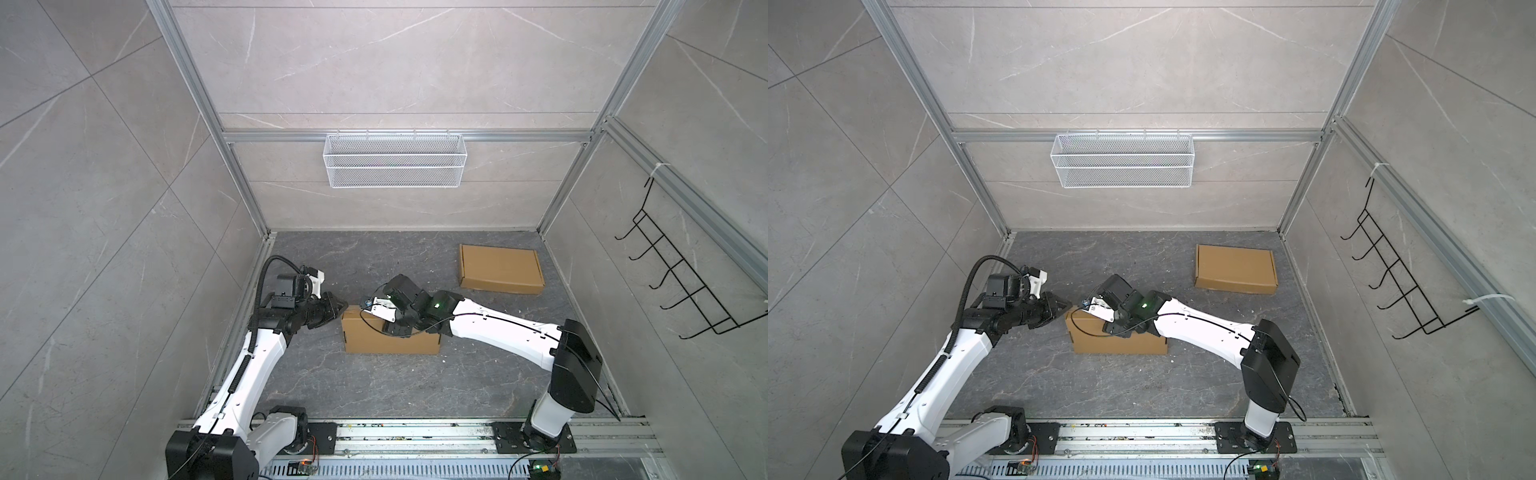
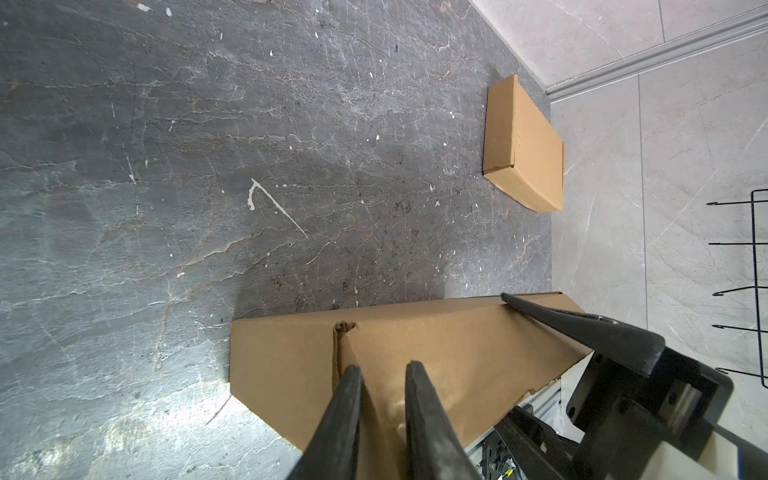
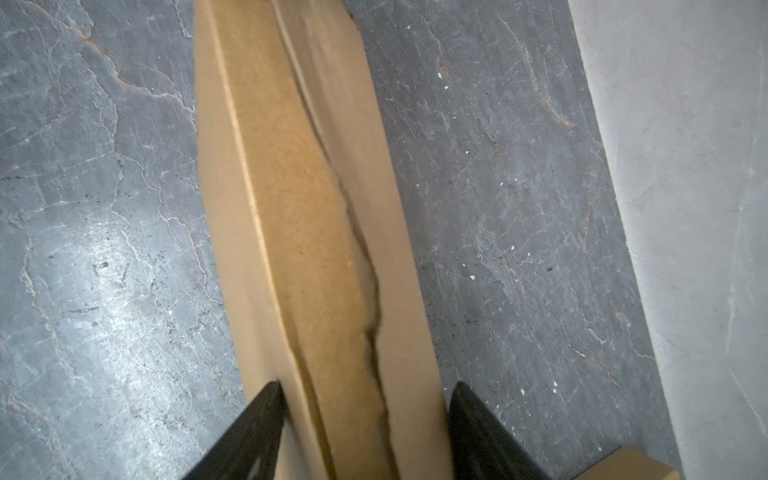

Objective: Fold the paper box

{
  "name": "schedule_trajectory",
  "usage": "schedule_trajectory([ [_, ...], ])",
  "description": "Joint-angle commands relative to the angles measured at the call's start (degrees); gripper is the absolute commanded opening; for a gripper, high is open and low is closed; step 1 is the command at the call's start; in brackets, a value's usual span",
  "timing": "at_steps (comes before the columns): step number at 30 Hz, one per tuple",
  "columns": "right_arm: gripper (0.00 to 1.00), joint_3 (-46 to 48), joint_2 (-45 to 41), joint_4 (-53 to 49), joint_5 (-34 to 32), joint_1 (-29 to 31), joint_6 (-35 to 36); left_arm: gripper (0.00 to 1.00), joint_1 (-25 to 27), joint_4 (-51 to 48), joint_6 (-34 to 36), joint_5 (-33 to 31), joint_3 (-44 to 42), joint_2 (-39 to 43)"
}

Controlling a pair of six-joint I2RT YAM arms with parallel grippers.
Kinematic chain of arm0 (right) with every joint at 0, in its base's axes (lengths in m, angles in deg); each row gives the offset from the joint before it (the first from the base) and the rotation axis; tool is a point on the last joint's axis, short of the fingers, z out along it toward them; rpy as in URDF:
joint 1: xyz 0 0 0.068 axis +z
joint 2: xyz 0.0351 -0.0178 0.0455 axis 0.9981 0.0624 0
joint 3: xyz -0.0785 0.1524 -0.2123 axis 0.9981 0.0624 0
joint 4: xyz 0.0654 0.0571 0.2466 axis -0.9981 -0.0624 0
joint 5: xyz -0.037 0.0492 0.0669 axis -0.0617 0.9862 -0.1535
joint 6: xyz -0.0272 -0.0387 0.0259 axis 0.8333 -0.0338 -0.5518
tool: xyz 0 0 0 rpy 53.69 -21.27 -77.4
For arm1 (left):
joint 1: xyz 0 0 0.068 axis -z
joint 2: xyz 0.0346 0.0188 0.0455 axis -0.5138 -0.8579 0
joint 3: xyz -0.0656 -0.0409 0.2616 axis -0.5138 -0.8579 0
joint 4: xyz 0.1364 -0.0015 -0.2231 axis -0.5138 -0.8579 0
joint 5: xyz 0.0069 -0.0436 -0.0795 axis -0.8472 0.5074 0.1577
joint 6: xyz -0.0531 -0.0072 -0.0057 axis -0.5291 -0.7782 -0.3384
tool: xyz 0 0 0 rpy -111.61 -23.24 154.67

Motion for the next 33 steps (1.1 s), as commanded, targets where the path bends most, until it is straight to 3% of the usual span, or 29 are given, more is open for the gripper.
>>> schedule_trajectory([
  [1,0.64,3.31,1.22,0.74,-4.09,-0.08,-2.32,0.22,0.04,-4.53,0.41,-2.61,-1.78,0.4],
  [9,0.64,6.06,0.42,3.99,-5.89,0.31,-3.12,0.26,0.06,-5.8,1.16,-3.37,-0.83,0.13],
  [17,0.63,7.76,0.32,5.9,-6.42,0.52,-3.11,0.5,0.06,-3.37,0.47,-0.95,3.65,-2.01],
  [21,0.63,8.24,0.6,6.24,-6.62,0.7,-3.45,0.56,0.05,0.46,-1.06,1.97,3.71,-3.88],
  [26,0.63,8.43,0.58,6.47,-7.03,0.75,-3.48,0.56,0.0,2.05,-0.78,3.27,2.68,-5.67],
  [33,0.63,8.65,0.15,6.89,-7.74,0.83,-3.49,0.43,0.03,-1.05,0.84,-0.07,-1.37,-3.27],
])
